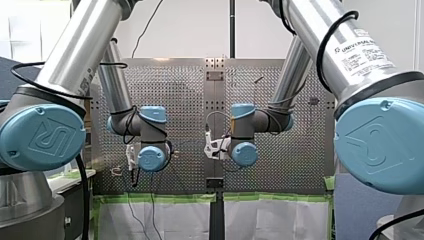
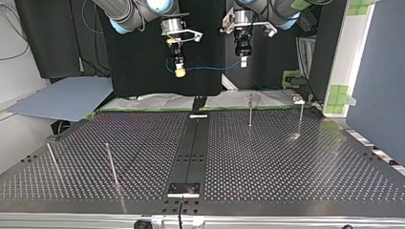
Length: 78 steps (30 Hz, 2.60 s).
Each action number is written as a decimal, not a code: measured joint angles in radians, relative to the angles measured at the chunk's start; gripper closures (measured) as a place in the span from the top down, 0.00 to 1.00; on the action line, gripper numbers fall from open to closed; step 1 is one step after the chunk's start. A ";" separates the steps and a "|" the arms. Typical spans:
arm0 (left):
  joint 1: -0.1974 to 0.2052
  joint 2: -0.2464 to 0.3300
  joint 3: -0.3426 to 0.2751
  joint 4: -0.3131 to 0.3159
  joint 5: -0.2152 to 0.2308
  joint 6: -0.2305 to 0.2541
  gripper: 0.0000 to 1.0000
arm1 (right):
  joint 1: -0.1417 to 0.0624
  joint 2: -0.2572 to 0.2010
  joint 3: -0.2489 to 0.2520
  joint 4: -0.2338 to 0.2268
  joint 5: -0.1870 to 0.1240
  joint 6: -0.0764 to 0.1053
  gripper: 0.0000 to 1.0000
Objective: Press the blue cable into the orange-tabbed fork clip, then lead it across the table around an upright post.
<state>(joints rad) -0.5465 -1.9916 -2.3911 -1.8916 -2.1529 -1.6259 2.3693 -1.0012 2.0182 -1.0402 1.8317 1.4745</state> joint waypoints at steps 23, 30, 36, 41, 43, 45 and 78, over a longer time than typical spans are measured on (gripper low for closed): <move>0.000 0.000 0.000 0.000 0.000 0.000 0.00 | 0.000 0.000 0.000 0.000 0.000 0.000 0.00; 0.000 0.000 0.000 0.000 0.000 0.000 0.00 | 0.000 0.000 0.000 0.000 0.000 0.000 0.00; 0.000 0.000 0.000 0.000 0.000 0.000 0.00 | 0.000 0.000 0.000 0.000 0.000 0.000 0.00; 0.000 0.000 0.000 0.000 0.000 0.000 0.00 | 0.000 0.000 0.000 0.000 0.000 0.000 0.00; 0.000 0.000 0.000 0.000 0.000 0.000 0.00 | 0.000 0.000 0.000 0.000 0.000 0.000 0.00; 0.000 0.000 0.000 0.000 0.000 0.000 0.00 | 0.000 0.000 0.000 0.000 0.000 0.000 0.00; 0.003 -0.035 -0.003 0.000 0.003 0.011 0.00 | 0.000 -0.002 0.000 0.001 -0.002 0.000 0.00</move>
<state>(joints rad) -0.5434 -2.0269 -2.3942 -1.8916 -2.1498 -1.6152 2.3693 -1.0027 2.0181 -1.0387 1.8301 1.4745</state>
